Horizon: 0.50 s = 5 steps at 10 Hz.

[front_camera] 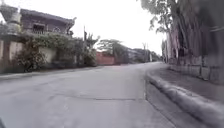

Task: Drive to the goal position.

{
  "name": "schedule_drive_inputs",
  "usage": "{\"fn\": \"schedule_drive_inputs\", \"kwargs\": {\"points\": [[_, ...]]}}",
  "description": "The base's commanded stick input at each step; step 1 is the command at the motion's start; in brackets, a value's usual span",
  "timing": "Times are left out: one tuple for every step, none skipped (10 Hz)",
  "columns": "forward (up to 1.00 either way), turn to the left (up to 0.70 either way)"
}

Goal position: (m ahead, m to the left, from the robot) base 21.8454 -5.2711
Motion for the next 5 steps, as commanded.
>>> {"fn": "schedule_drive_inputs", "kwargs": {"points": [[1.0, -0.4], [1.0, -0.4], [1.0, -0.4], [1.0, -0.21], [1.0, 0.0]]}}
